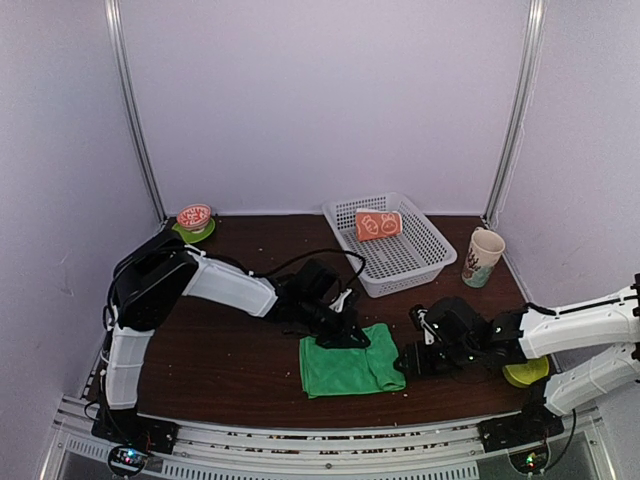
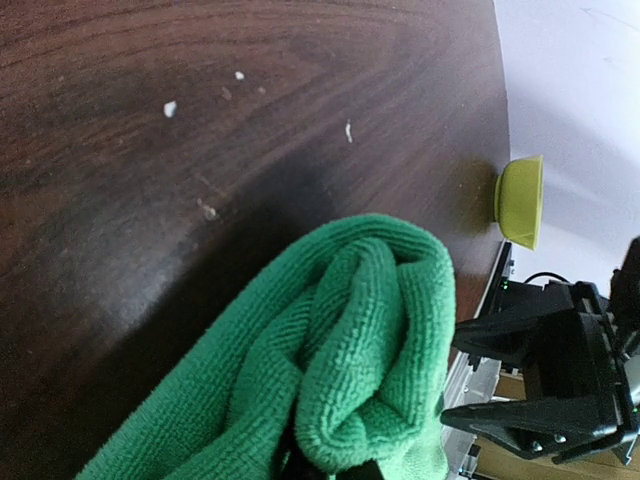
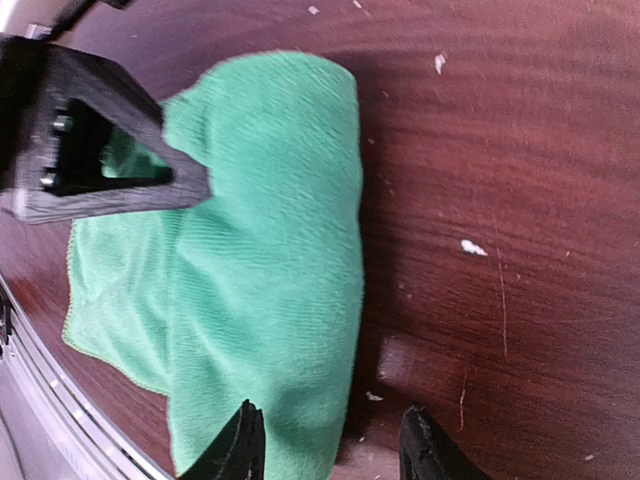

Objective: Roll the towels

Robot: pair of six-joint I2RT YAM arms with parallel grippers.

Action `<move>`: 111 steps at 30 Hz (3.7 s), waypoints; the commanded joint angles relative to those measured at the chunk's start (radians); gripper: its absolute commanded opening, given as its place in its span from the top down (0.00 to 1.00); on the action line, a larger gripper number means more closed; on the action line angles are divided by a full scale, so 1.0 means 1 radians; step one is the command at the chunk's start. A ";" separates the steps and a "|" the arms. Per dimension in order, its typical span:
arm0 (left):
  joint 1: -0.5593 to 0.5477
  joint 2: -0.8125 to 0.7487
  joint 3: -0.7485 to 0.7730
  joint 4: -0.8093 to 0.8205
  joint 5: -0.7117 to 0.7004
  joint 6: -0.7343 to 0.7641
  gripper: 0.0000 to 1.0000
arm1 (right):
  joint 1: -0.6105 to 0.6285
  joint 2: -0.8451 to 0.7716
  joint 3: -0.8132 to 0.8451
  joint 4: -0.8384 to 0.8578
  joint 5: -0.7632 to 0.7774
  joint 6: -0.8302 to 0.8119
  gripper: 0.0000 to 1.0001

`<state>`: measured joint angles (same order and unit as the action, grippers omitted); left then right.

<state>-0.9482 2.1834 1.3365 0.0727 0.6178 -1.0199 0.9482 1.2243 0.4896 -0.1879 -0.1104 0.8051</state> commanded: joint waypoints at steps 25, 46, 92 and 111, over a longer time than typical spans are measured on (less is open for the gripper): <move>0.003 -0.108 0.054 -0.288 -0.133 0.188 0.75 | -0.040 0.154 0.083 0.019 -0.061 -0.046 1.00; 0.012 -0.373 -0.204 -0.258 -0.219 0.180 0.65 | 0.136 0.457 0.559 -0.643 0.508 -0.201 1.00; 0.034 -0.043 -0.033 0.010 -0.067 0.100 0.96 | 0.210 0.445 0.629 -0.491 0.405 -0.179 0.85; 0.035 -0.016 -0.056 0.034 -0.086 0.095 0.98 | 0.031 0.153 0.319 -0.184 0.064 -0.045 0.46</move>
<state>-0.9203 2.1445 1.2957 0.0834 0.5571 -0.9405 1.0214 1.4242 0.8951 -0.4820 0.0391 0.6853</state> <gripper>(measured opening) 0.019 0.511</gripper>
